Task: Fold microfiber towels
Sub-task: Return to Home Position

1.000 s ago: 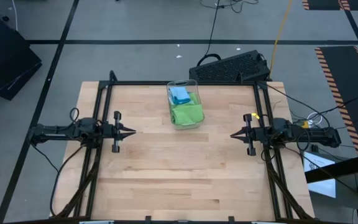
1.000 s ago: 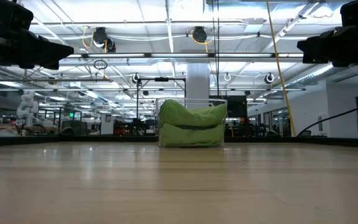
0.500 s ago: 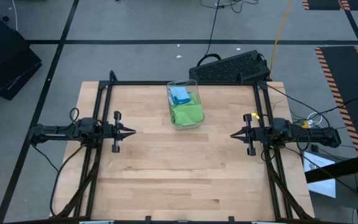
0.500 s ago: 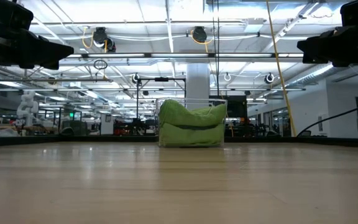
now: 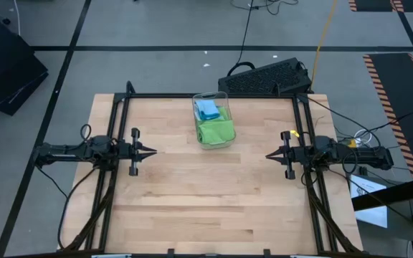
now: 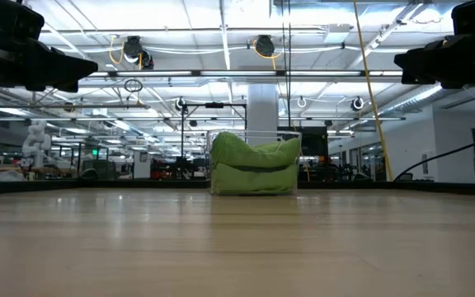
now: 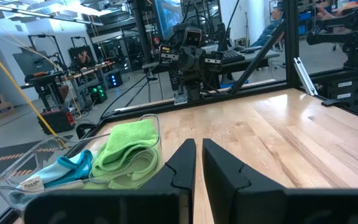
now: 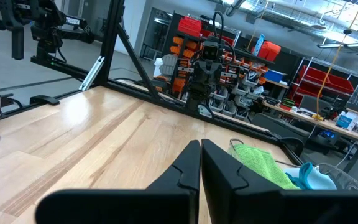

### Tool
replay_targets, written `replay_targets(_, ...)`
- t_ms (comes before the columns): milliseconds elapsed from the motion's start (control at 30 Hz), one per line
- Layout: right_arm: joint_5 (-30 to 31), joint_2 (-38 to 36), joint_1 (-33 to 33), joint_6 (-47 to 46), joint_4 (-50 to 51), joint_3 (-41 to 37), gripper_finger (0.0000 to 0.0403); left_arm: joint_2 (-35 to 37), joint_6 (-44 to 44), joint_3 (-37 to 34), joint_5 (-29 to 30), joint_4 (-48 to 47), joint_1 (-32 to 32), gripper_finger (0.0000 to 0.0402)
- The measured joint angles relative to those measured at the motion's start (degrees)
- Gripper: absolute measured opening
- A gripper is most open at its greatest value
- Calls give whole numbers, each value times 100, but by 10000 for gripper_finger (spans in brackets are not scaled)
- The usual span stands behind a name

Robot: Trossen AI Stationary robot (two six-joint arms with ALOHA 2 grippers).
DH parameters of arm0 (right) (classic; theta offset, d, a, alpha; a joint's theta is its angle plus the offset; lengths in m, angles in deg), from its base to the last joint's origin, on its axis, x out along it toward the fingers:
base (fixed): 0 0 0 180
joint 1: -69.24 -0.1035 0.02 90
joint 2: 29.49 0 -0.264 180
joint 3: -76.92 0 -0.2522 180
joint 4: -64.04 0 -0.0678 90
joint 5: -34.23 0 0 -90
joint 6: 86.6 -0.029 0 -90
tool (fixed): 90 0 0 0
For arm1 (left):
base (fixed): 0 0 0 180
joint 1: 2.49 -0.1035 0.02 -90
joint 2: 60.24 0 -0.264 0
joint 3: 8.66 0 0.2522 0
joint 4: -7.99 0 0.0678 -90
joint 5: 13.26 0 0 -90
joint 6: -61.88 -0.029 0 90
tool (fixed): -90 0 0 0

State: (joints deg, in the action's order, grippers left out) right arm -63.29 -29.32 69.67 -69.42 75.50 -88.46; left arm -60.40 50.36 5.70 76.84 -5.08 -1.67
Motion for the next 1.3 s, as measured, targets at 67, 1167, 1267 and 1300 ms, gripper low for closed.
replay_targets(67, 0, 1, 2, 0, -1, 1, 6, 0, 2, 0, 1, -1, 2, 33)
replay_targets(1167, 0, -2, 0, -2, -2, 0, 6, 0, 0, 0, 2, 0, 2, 33)
replay_targets(1267, 0, -2, -1, -1, 0, -1, 6, 0, 0, 0, 2, 0, 2, 33)
replay_targets(1300, 0, -1, -1, -2, -2, 1, 6, 0, 0, 0, 2, -1, 1, 33)
